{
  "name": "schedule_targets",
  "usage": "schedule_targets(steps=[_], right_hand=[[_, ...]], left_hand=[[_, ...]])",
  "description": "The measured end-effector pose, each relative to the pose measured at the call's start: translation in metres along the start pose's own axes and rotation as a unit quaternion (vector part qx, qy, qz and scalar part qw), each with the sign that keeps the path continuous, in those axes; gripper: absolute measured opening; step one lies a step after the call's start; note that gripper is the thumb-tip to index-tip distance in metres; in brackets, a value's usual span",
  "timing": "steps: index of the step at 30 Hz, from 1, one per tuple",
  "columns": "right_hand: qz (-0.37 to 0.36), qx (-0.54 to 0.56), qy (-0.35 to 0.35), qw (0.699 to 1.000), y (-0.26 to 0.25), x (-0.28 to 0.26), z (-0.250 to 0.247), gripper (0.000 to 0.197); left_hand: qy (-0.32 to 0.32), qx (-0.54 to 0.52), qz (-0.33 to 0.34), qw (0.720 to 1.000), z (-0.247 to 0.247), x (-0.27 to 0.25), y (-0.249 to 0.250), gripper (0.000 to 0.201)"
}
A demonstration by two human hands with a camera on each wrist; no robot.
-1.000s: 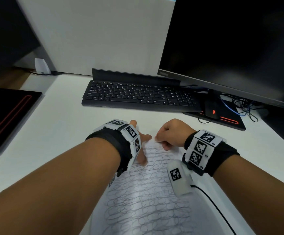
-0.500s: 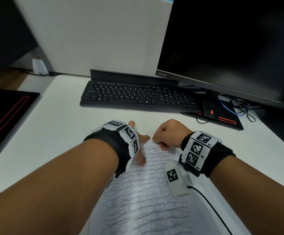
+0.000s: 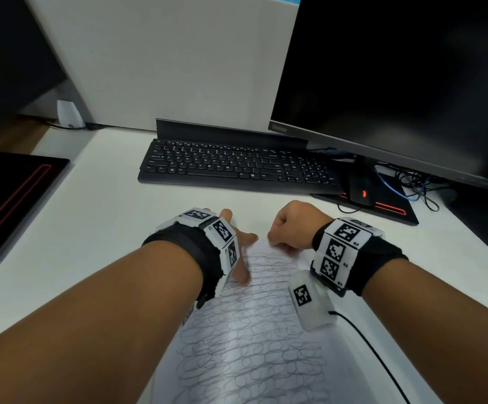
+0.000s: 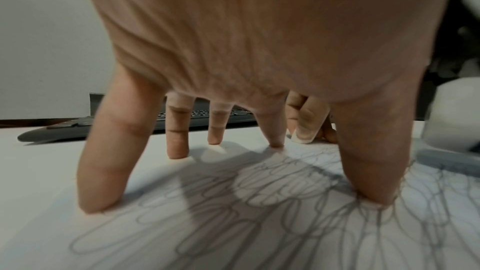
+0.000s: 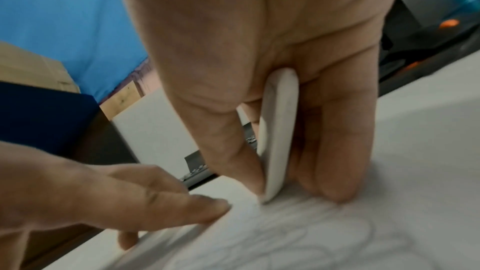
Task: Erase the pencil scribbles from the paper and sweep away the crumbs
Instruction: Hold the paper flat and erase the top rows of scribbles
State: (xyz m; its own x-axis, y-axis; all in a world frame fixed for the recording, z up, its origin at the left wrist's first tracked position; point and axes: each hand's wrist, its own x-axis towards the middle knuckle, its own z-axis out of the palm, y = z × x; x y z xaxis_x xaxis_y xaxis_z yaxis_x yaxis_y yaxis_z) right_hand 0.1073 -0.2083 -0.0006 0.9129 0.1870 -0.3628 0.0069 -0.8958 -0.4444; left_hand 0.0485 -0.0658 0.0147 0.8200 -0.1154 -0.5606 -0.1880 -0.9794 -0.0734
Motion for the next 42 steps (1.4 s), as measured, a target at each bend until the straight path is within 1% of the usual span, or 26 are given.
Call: schedule_targets(steps=[2,4,6,7,11,12,14,16,21,23,26,27,29,31,35,38,40,42], right_hand=[[-0.004,-0.01,0.004,1.0,-0.003,-0.001,-0.003,0.017],[-0.022,0.005,-0.027,0.999,-0.006,-0.003,0.003,0.013],[-0.021,0.018,-0.046,0.999,-0.009,-0.007,0.01,0.012],[-0.014,0.013,-0.042,0.999,-0.009,-0.006,0.01,0.013],[0.009,-0.036,0.012,0.999,-0.007,0.002,-0.003,0.022],[0.005,-0.041,0.012,0.999,-0.007,0.002,-0.004,0.021],[-0.007,-0.024,-0.015,1.0,-0.008,-0.001,0.001,0.017],[-0.004,-0.007,-0.037,0.999,-0.008,-0.003,0.006,0.016],[0.024,-0.028,0.0,0.999,0.002,0.005,-0.006,0.025],[0.028,-0.016,-0.013,0.999,0.003,0.007,-0.009,0.024],[0.038,0.006,-0.04,0.998,0.004,0.007,-0.011,0.024],[0.038,0.009,-0.041,0.998,0.004,0.007,-0.012,0.024],[0.035,0.009,-0.037,0.999,0.005,0.007,-0.011,0.023],[0.026,0.0,-0.033,0.999,0.008,0.005,-0.01,0.02],[-0.004,-0.013,-0.022,1.0,0.012,0.004,-0.009,0.01],[-0.056,-0.048,-0.007,0.997,0.011,0.0,-0.008,0.007],[-0.087,-0.076,-0.002,0.993,0.012,-0.001,-0.008,0.012],[-0.104,-0.083,0.001,0.991,0.016,-0.002,-0.01,0.015]], left_hand=[[0.006,-0.003,0.0,1.0,0.001,0.0,0.001,0.078],[0.019,-0.007,0.011,1.0,-0.001,-0.001,0.003,0.072],[0.021,-0.019,0.018,0.999,-0.002,-0.001,0.005,0.071],[0.019,-0.021,0.019,0.999,-0.002,-0.001,0.005,0.071],[0.018,-0.021,0.007,1.0,0.003,0.004,-0.001,0.078],[0.018,-0.016,0.003,1.0,0.004,0.005,-0.001,0.079],[0.024,-0.009,0.002,1.0,0.004,0.008,-0.001,0.078],[0.025,-0.014,0.002,1.0,0.006,0.011,-0.001,0.077],[0.031,-0.036,-0.001,0.999,0.011,0.016,-0.006,0.08],[0.031,-0.045,-0.006,0.998,0.013,0.019,-0.006,0.081],[0.058,-0.032,-0.012,0.998,0.017,0.022,0.002,0.079],[0.066,-0.026,-0.015,0.997,0.017,0.022,0.005,0.077],[0.073,-0.049,-0.016,0.996,0.014,0.021,0.01,0.074],[0.075,-0.067,-0.006,0.995,0.009,0.02,0.013,0.073],[0.044,-0.061,0.002,0.997,0.003,0.019,0.013,0.069],[0.058,-0.061,0.012,0.996,0.005,0.022,0.01,0.072],[0.062,-0.068,0.011,0.996,0.007,0.025,0.007,0.073],[0.061,-0.076,0.011,0.995,0.008,0.029,0.005,0.077]])
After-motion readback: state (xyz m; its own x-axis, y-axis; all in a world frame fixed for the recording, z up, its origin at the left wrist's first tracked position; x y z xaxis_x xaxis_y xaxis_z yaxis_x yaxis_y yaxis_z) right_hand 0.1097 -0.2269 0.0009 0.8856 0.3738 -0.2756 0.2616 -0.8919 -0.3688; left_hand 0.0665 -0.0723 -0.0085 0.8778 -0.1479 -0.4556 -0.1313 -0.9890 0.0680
